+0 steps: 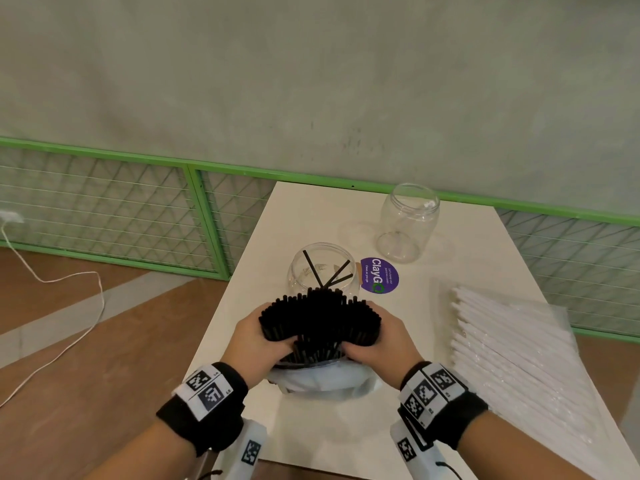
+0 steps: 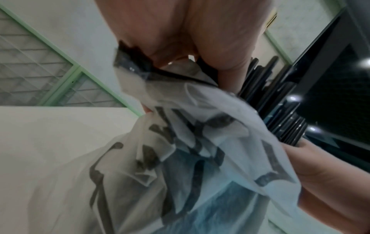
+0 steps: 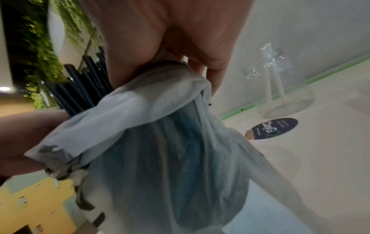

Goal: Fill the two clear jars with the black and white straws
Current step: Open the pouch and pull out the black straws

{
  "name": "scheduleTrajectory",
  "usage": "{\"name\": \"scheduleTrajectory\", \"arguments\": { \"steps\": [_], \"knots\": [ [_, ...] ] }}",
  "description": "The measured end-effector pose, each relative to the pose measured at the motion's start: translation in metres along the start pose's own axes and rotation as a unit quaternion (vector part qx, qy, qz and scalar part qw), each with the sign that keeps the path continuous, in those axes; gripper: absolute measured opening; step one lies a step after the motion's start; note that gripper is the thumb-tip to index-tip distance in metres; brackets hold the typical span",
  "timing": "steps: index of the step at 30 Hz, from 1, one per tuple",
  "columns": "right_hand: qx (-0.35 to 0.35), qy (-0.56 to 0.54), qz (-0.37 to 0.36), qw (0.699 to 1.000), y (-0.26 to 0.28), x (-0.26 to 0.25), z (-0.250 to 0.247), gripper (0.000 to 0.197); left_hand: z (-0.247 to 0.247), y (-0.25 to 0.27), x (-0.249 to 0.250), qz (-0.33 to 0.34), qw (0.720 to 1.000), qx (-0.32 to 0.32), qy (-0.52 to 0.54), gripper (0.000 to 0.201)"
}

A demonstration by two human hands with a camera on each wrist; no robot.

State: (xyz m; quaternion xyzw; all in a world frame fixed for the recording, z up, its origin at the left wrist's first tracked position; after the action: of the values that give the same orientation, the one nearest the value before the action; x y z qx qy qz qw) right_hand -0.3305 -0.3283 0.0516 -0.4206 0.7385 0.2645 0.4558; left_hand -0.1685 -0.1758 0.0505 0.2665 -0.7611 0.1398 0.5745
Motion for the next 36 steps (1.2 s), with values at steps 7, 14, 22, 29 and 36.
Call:
{"name": "scheduleTrajectory", "arguments": {
  "steps": [7,14,22,29,36],
  "knots": [
    [-0.030,0.022,0.017,0.999,-0.015,0.003,0.022,0.038,-0.029,0.001,-0.006,-0.025,0.997,0.026,-0.067,0.023],
    [0.004,-0.065,0.037,0.997,-0.014,0.002,0.019,0.029,-0.032,0.013,-0.001,-0.038,0.998,0.054,-0.011,0.028],
    [0.012,-0.057,0.043,0.997,-0.012,0.010,0.020,0.026,-0.031,0.005,0.004,-0.014,0.999,0.006,-0.052,0.034],
    [0.023,-0.052,0.048,0.997,-0.013,0.010,0.014,0.028,-0.041,0.020,0.022,0.095,0.994,-0.030,-0.052,0.085],
    [-0.023,0.018,0.019,0.999,-0.014,0.003,0.017,0.029,0.008,0.008,0.036,0.188,0.850,-0.100,-0.483,0.092]
  ]
}}
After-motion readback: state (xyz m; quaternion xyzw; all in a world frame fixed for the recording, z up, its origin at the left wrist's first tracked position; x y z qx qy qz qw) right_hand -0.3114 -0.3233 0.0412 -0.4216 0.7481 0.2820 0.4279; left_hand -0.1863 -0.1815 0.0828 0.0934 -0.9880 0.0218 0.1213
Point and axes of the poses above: each hand's wrist, its own y-axis away from the middle knuckle, its own z-axis out of the palm, x = y × z, the point moved 3 cm from there along -y, towards the middle knuckle, and after that the axes turned 9 degrees about -x, right-handed, at the moved point
